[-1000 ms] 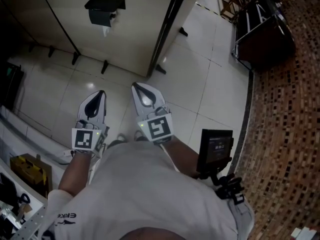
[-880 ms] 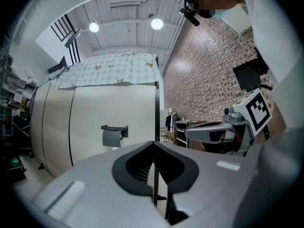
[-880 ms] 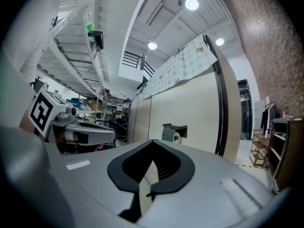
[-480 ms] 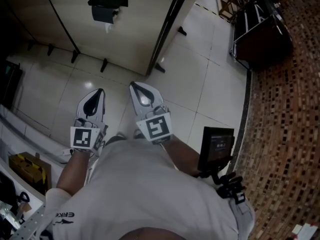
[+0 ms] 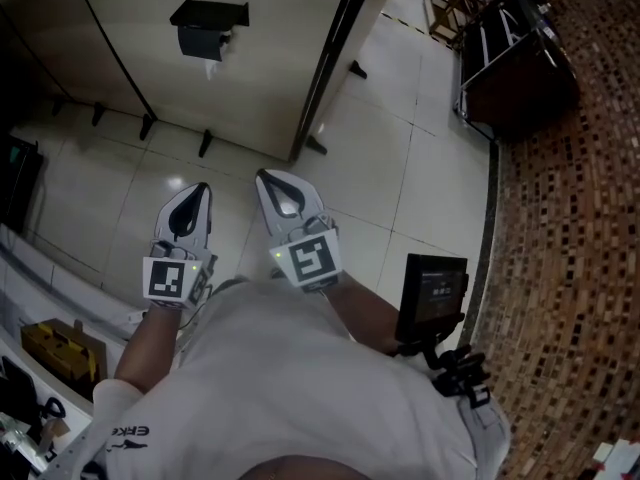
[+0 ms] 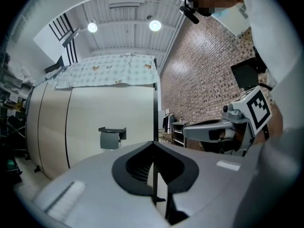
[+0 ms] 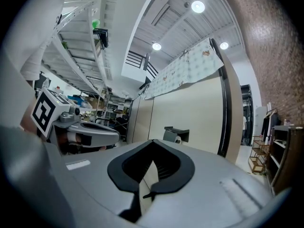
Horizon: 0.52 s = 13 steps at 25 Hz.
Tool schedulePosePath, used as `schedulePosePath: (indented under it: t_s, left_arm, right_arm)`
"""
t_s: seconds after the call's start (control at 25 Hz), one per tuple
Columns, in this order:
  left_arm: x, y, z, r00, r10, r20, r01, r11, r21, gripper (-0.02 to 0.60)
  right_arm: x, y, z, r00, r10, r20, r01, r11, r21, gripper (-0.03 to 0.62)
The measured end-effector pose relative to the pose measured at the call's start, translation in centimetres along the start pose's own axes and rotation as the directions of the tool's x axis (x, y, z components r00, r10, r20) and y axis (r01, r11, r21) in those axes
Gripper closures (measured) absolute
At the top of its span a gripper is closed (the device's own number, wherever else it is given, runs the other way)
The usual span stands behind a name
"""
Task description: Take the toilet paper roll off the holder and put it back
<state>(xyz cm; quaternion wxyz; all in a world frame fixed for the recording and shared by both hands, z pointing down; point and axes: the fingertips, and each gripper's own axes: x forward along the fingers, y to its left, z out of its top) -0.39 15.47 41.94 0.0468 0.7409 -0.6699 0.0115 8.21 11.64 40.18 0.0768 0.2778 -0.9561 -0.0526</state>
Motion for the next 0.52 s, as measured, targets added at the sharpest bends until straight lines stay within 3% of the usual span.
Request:
schedulePosePath:
  t_s: [0.52]
  left_arm:
    - [1.0,-1.2,0.4,1.000,0.006,0.021,-0.006,1.000,0.008,0.580]
  right_arm:
    - [-0.5,-1.1,0.2,1.000,0.000,0.031,-0.001,1.000,0.012,0.582]
